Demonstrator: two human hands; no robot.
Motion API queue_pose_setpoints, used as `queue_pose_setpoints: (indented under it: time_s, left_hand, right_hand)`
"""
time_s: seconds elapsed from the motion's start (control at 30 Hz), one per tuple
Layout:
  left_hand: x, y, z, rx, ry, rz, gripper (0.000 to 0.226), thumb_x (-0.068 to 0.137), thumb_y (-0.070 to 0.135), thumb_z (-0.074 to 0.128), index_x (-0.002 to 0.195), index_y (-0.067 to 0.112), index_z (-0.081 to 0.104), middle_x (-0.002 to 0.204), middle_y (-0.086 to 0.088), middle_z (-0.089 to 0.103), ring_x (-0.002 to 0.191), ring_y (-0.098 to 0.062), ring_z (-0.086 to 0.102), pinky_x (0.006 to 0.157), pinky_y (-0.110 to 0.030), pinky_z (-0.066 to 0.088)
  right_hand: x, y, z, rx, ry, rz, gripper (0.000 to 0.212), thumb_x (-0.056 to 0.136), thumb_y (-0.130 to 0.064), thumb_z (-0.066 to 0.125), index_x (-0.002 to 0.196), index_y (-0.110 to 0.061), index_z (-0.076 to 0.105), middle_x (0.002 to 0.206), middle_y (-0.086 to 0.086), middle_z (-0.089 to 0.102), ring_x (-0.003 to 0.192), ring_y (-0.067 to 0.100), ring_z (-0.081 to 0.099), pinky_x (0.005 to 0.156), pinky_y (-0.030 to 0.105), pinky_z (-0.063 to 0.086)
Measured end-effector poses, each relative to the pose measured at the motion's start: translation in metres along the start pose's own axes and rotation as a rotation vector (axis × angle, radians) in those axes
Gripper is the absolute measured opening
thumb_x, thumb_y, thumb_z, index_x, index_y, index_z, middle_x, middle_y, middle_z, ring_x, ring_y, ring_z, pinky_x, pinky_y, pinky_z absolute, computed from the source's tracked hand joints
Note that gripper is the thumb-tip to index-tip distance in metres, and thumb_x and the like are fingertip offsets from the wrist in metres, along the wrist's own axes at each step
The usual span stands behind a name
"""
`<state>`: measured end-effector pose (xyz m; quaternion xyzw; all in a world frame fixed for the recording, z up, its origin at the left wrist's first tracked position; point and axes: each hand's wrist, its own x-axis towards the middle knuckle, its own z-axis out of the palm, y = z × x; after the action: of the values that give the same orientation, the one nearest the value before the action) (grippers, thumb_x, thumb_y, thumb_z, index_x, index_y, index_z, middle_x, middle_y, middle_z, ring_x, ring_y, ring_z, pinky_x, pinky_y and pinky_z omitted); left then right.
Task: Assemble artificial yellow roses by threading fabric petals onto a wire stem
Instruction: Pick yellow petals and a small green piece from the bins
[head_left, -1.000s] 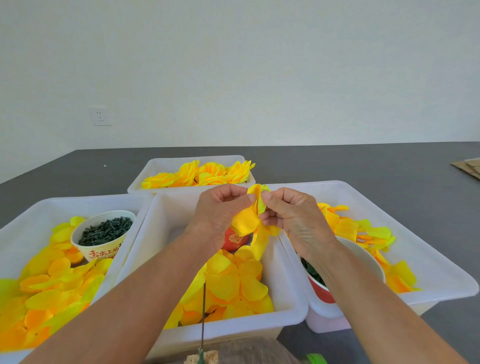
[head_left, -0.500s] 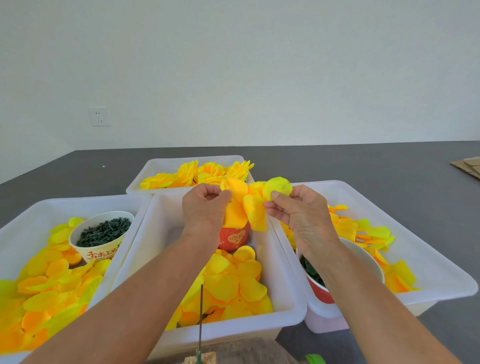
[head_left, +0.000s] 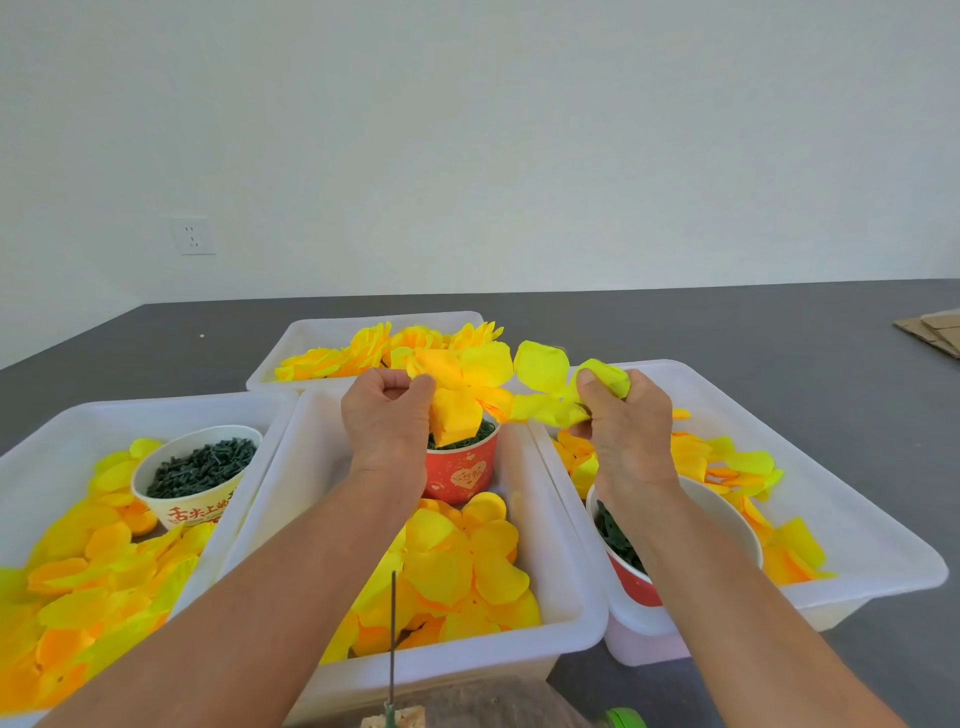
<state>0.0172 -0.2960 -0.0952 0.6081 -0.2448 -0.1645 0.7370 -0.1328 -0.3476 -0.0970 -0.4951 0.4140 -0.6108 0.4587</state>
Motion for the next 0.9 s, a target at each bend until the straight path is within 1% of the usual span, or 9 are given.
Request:
queue_pose_setpoints:
  time_s: [0.17, 0.2, 0.3, 0.4, 0.47, 0.63, 0.7, 0.8, 0.9]
  left_hand:
    - [-0.002, 0.000, 0.002, 0.029, 0.003, 0.020, 0.020, 0.082, 0.008, 0.064, 0.071, 0.019, 0.052, 0.068, -0.004, 0.055, 0.071, -0.022, 0.053, 0.075, -0.050, 0.055]
    - [-0.002, 0.000, 0.002, 0.029, 0.004, 0.019, 0.020, 0.083, 0.008, 0.064, 0.071, 0.019, 0.052, 0.068, -0.004, 0.054, 0.071, -0.022, 0.053, 0.076, -0.050, 0.055]
    - [-0.003, 0.000, 0.002, 0.024, 0.006, 0.020, 0.020, 0.083, 0.008, 0.063, 0.071, 0.019, 0.051, 0.067, -0.004, 0.054, 0.071, -0.023, 0.052, 0.075, -0.048, 0.054]
    - [-0.001, 0.000, 0.001, -0.004, 0.022, 0.018, 0.022, 0.083, 0.007, 0.062, 0.070, 0.019, 0.050, 0.065, -0.002, 0.051, 0.067, -0.020, 0.048, 0.068, -0.040, 0.050]
    - [0.001, 0.000, -0.001, -0.011, 0.039, 0.017, 0.022, 0.083, 0.007, 0.062, 0.070, 0.019, 0.050, 0.064, -0.001, 0.049, 0.066, -0.020, 0.046, 0.062, -0.036, 0.045]
    - [-0.001, 0.001, 0.000, -0.003, -0.001, 0.006, 0.020, 0.084, 0.008, 0.063, 0.071, 0.019, 0.050, 0.068, -0.002, 0.051, 0.071, -0.021, 0.048, 0.073, -0.046, 0.052]
    - [-0.003, 0.002, 0.001, 0.009, -0.022, 0.006, 0.019, 0.084, 0.009, 0.063, 0.072, 0.019, 0.051, 0.069, -0.002, 0.052, 0.073, -0.021, 0.050, 0.077, -0.048, 0.053]
    - [-0.006, 0.002, 0.001, 0.013, -0.060, 0.008, 0.017, 0.086, 0.010, 0.063, 0.074, 0.018, 0.053, 0.072, -0.003, 0.054, 0.075, -0.021, 0.051, 0.078, -0.048, 0.053]
    - [-0.009, 0.003, 0.002, 0.021, -0.102, 0.013, 0.015, 0.086, 0.012, 0.063, 0.075, 0.017, 0.054, 0.073, -0.004, 0.055, 0.075, -0.021, 0.051, 0.077, -0.047, 0.054]
  right_hand:
    - [0.006, 0.005, -0.001, -0.160, 0.082, -0.064, 0.013, 0.092, -0.018, 0.055, 0.087, -0.006, 0.056, 0.078, 0.012, 0.057, 0.058, 0.021, 0.056, 0.040, 0.022, 0.044]
    - [0.007, 0.005, -0.002, -0.192, 0.096, -0.077, 0.014, 0.091, -0.018, 0.055, 0.087, -0.005, 0.055, 0.081, 0.015, 0.058, 0.064, 0.027, 0.059, 0.043, 0.025, 0.047]
    - [0.007, 0.005, -0.003, -0.280, 0.143, -0.125, 0.014, 0.089, -0.018, 0.057, 0.083, -0.005, 0.054, 0.082, 0.015, 0.058, 0.079, 0.039, 0.060, 0.071, 0.046, 0.053]
    - [0.010, 0.003, -0.008, -0.328, 0.246, -0.135, 0.013, 0.088, -0.016, 0.058, 0.080, -0.008, 0.052, 0.071, 0.001, 0.048, 0.075, 0.029, 0.050, 0.069, 0.036, 0.041]
    - [0.014, 0.003, -0.013, -0.303, 0.328, -0.115, 0.011, 0.087, -0.015, 0.059, 0.081, -0.008, 0.054, 0.073, 0.002, 0.048, 0.073, 0.022, 0.044, 0.067, 0.032, 0.037]
    - [0.020, -0.001, -0.021, -0.175, 0.446, -0.045, 0.012, 0.080, -0.015, 0.068, 0.090, -0.011, 0.061, 0.084, 0.005, 0.059, 0.077, 0.023, 0.055, 0.080, 0.043, 0.052]
    - [0.021, -0.002, -0.023, -0.127, 0.445, -0.017, 0.013, 0.078, -0.016, 0.072, 0.077, -0.015, 0.059, 0.079, 0.006, 0.060, 0.072, 0.023, 0.054, 0.077, 0.045, 0.053]
    - [0.020, 0.001, -0.023, -0.162, 0.400, -0.029, 0.031, 0.077, -0.018, 0.073, 0.056, -0.023, 0.050, 0.058, -0.005, 0.048, 0.054, 0.015, 0.042, 0.065, 0.037, 0.046]
    - [0.019, 0.003, -0.021, -0.232, 0.358, -0.045, 0.019, 0.077, -0.024, 0.073, 0.065, -0.015, 0.061, 0.054, -0.010, 0.044, 0.050, 0.010, 0.038, 0.064, 0.033, 0.041]
